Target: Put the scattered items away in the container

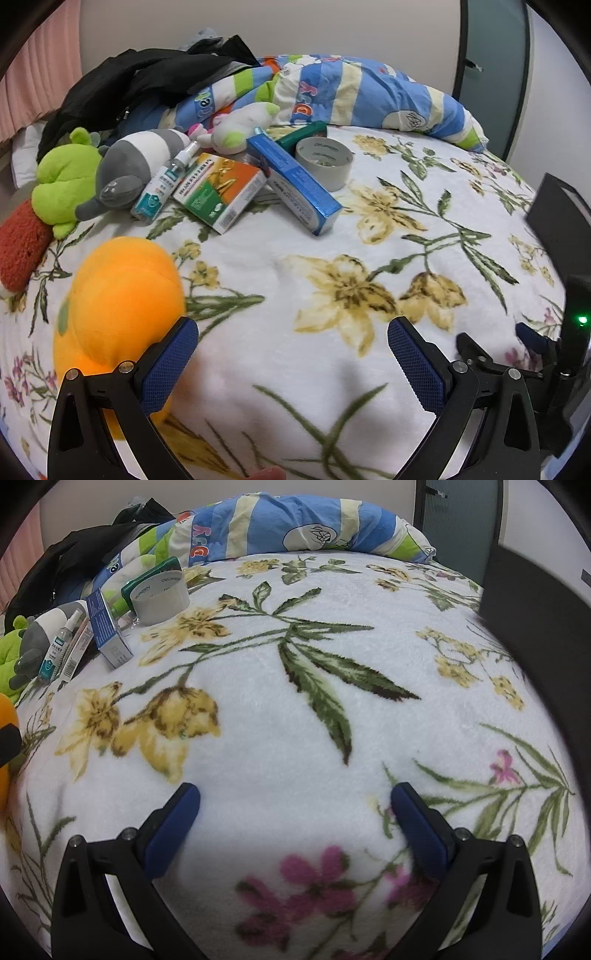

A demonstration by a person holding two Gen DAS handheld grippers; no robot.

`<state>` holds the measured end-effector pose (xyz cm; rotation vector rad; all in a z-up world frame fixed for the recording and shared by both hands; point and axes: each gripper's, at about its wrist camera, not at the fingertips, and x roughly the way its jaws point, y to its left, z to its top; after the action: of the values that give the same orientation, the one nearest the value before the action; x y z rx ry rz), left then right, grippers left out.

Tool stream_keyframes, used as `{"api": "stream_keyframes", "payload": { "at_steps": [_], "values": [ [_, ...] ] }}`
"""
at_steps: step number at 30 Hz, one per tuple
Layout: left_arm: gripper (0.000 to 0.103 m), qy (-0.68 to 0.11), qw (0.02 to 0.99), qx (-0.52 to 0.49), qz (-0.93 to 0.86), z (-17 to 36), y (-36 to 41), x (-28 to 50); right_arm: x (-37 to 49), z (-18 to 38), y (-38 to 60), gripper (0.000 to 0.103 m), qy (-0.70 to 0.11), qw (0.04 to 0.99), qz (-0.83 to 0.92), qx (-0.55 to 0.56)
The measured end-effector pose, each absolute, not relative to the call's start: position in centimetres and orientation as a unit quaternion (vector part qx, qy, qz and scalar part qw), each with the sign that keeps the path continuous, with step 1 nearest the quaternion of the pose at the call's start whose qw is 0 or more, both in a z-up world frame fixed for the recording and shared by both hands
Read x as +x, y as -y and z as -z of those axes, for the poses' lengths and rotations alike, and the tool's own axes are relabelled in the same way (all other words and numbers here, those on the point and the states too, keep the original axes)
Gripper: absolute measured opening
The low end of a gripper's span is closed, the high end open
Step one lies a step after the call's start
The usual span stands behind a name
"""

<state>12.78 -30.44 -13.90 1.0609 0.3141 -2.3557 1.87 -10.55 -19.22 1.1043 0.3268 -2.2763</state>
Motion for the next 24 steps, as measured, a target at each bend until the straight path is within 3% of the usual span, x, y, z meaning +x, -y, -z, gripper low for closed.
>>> {"api": "stream_keyframes", "payload": {
  "at_steps": [24],
  "values": [
    [0.102, -0.114, 0.282, 0.385, 0.872, 9.9, 29.5, 15.3, 1.3, 18.5, 10.4, 0.103, -0.136, 0.316, 0.827, 0.444]
  ]
}}
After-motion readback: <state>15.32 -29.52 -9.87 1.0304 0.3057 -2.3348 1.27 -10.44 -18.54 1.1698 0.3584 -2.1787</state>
